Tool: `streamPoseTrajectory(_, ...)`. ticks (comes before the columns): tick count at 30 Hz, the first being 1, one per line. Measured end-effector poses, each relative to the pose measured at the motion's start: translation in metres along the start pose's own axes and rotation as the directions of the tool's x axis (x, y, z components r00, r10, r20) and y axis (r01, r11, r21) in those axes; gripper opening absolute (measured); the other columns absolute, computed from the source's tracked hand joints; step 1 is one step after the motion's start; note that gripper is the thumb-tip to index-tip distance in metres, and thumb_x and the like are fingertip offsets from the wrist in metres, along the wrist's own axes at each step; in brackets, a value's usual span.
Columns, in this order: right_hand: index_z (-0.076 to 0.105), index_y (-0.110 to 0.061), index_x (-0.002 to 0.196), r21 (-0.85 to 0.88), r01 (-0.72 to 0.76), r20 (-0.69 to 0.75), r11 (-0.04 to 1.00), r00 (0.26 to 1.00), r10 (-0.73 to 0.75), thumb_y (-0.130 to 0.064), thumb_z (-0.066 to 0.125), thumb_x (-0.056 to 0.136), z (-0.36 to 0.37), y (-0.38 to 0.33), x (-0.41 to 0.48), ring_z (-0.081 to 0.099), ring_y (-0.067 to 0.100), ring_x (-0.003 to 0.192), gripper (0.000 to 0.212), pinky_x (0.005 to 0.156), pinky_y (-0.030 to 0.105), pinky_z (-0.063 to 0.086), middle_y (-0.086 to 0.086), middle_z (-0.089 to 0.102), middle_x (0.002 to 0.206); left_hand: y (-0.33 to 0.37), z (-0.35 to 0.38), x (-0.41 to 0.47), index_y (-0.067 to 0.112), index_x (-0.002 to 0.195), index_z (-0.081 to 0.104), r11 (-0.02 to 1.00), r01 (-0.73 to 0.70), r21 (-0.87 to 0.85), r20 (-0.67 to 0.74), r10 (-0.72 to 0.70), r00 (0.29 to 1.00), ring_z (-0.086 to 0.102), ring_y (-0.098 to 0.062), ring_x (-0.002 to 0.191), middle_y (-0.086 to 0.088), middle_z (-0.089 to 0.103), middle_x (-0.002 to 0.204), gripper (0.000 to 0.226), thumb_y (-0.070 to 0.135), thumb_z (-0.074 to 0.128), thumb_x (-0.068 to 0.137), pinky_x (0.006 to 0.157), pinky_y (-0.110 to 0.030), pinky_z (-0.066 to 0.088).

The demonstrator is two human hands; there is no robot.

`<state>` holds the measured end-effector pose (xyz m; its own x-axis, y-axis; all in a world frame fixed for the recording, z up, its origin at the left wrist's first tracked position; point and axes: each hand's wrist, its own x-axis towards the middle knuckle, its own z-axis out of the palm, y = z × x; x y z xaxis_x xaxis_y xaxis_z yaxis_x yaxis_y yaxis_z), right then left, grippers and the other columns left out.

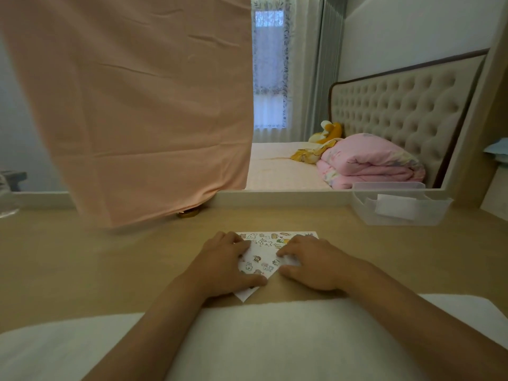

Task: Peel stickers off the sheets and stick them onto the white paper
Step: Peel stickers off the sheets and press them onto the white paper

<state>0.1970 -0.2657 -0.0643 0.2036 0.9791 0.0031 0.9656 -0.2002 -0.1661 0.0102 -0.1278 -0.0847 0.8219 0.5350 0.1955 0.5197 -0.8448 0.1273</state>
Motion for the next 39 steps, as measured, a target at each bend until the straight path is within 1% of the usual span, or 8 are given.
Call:
streamPoseTrajectory(6, 0.054, -0.034, 0.141, 0.357, -0.102, -0.11, 0.929, 0.983, 0.15, -0.053, 0.055, 0.096, 0.006, -0.017, 0.004, 0.047, 0.014, 0.134, 0.048, 0.113, 0.034, 0.036, -0.011, 0.053, 0.144, 0.002, 0.004, 0.001, 0.028, 0.152, 0.038, 0.995, -0.099, 0.001, -0.141, 0.098, 0.985, 0.036, -0.012, 0.131, 0.009, 0.04, 0.144, 0.105, 0.086, 0.056, 0.066, 0.111, -0.031, 0.025)
streamPoseTrajectory(13, 0.059, -0.034, 0.129, 0.726, 0.013, -0.229, 0.688, 0.947, 0.224, -0.015, 0.071, 0.091, 0.012, -0.026, 0.015, 0.065, 0.009, 0.09, 0.044, 0.072, 0.02, 0.054, -0.003, 0.061, 0.102, 0.005, -0.001, -0.004, 0.035, 0.15, 0.036, 0.977, -0.139, -0.161, -0.221, 0.102, 0.97, 0.038, -0.005, 0.121, 0.017, 0.04, 0.137, 0.097, 0.078, 0.065, 0.068, 0.103, -0.03, 0.037)
streamPoseTrajectory(17, 0.056, -0.033, 0.131, 0.841, 0.071, -0.269, 0.536, 0.915, 0.301, -0.005, 0.071, 0.089, 0.003, -0.016, 0.015, 0.072, 0.015, 0.088, 0.052, 0.066, 0.028, 0.057, 0.001, 0.069, 0.098, 0.013, -0.008, -0.009, 0.043, 0.14, 0.044, 0.755, 0.015, -0.656, -0.197, -0.19, 0.962, 0.053, 0.0, 0.109, 0.022, 0.057, 0.118, 0.054, 0.05, 0.065, 0.09, 0.091, -0.024, 0.046)
streamPoseTrajectory(21, 0.057, -0.024, 0.137, 0.878, 0.121, -0.303, 0.462, 0.89, 0.341, -0.001, 0.071, 0.089, 0.001, -0.007, 0.013, 0.074, 0.013, 0.087, 0.055, 0.066, 0.023, 0.054, 0.003, 0.072, 0.1, 0.018, -0.012, -0.011, 0.029, 0.114, 0.07, 0.544, 0.166, -0.822, -0.011, -0.307, 0.952, 0.066, -0.014, 0.098, 0.005, 0.073, 0.093, 0.022, 0.018, 0.066, 0.094, 0.091, -0.031, 0.053)
streamPoseTrajectory(24, 0.059, -0.025, 0.136, 0.844, 0.122, -0.354, 0.523, 0.858, 0.372, -0.004, 0.074, 0.087, 0.002, -0.01, 0.013, 0.069, 0.008, 0.09, 0.055, 0.068, 0.017, 0.054, -0.002, 0.067, 0.108, 0.023, -0.012, -0.011, 0.021, 0.094, 0.076, 0.444, 0.212, -0.87, 0.067, -0.32, 0.945, 0.069, -0.008, 0.089, 0.004, 0.076, 0.097, 0.011, 0.015, 0.068, 0.094, 0.08, -0.022, 0.053)
streamPoseTrajectory(28, 0.068, -0.033, 0.121, 0.375, 0.118, -0.651, 0.919, 0.74, 0.17, -0.019, 0.079, 0.083, 0.007, -0.015, 0.008, 0.05, 0.011, 0.113, 0.042, 0.095, 0.027, 0.04, -0.008, 0.055, 0.122, 0.028, -0.014, -0.011, 0.021, 0.088, 0.075, 0.408, 0.217, -0.887, 0.072, -0.342, 0.937, 0.066, -0.003, 0.083, 0.007, 0.075, 0.099, 0.017, 0.026, 0.062, 0.099, 0.071, -0.018, 0.049)
streamPoseTrajectory(32, 0.079, -0.03, 0.102, 0.166, 0.271, -0.702, 0.948, 0.708, -0.08, -0.031, 0.074, 0.086, 0.012, -0.024, 0.006, 0.052, 0.012, 0.098, 0.017, 0.086, 0.036, 0.045, -0.011, 0.062, 0.102, 0.033, -0.014, -0.014, 0.022, 0.09, 0.078, 0.374, 0.194, -0.907, 0.043, -0.375, 0.926, 0.068, -0.009, 0.089, 0.01, 0.076, 0.093, 0.022, 0.03, 0.059, 0.099, 0.07, -0.018, 0.051)
streamPoseTrajectory(39, 0.08, -0.027, 0.104, 0.243, 0.309, -0.671, 0.92, 0.738, -0.07, -0.037, 0.068, 0.09, 0.014, -0.028, 0.005, 0.057, 0.006, 0.091, 0.02, 0.081, 0.028, 0.046, -0.014, 0.066, 0.095, 0.036, -0.015, -0.017, 0.028, 0.097, 0.079, 0.377, 0.119, -0.919, -0.004, -0.311, 0.951, 0.069, 0.0, 0.088, 0.015, 0.076, 0.092, 0.019, 0.032, 0.061, 0.098, 0.078, -0.018, 0.051)
